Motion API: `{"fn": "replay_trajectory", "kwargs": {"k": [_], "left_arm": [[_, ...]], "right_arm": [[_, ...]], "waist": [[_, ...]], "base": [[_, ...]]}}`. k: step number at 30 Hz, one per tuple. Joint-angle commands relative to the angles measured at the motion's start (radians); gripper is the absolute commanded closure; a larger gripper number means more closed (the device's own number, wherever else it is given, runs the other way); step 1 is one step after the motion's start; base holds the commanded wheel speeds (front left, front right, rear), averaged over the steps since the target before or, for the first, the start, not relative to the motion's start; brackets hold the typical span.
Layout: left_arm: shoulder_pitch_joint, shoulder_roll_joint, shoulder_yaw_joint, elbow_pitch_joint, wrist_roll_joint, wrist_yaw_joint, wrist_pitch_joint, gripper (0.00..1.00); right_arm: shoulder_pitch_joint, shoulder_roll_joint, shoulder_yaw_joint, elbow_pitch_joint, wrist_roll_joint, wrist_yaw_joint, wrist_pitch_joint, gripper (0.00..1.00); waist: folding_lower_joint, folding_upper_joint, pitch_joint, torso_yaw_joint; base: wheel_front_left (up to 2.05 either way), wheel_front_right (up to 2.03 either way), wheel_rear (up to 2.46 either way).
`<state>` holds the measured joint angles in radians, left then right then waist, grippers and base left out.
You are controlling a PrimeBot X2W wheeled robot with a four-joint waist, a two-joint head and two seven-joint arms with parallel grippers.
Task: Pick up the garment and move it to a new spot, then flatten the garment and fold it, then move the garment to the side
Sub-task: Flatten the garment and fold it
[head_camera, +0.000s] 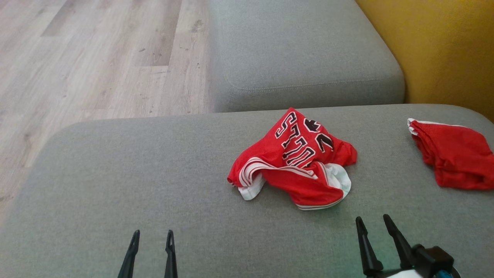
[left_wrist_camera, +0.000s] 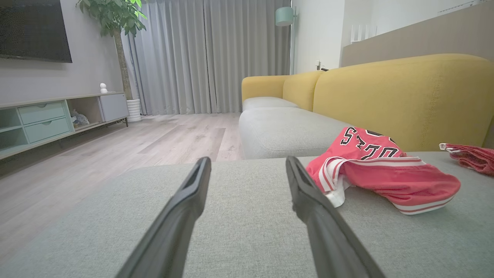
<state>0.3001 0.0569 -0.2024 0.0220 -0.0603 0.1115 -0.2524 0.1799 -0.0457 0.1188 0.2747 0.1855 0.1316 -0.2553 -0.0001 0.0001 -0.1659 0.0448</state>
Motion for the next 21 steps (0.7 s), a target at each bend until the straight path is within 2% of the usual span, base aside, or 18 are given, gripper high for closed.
{"fn": "replay_trajectory", "kwargs": {"k": [1,21], "left_arm": [[-0.042,-0.006,0.02,-0.034,0.004,0.005,-0.009,0.0],[-0.048,-0.007,0.023,-0.008,0.011,0.002,-0.009,0.0]], "right_arm": [[-0.032,-0.005,0.016,-0.036,0.006,-0.001,-0.006,0.0],[-0.04,-0.005,0.013,-0.037,0.023,-0.001,-0.006,0.0]], "waist": [[0.0001,-0.0001,0.0,0.001],[0.0001,-0.0001,0.005,-0.006]], "base": [[0.0,0.0,0.0],[0.0,0.0,0.0]]}}
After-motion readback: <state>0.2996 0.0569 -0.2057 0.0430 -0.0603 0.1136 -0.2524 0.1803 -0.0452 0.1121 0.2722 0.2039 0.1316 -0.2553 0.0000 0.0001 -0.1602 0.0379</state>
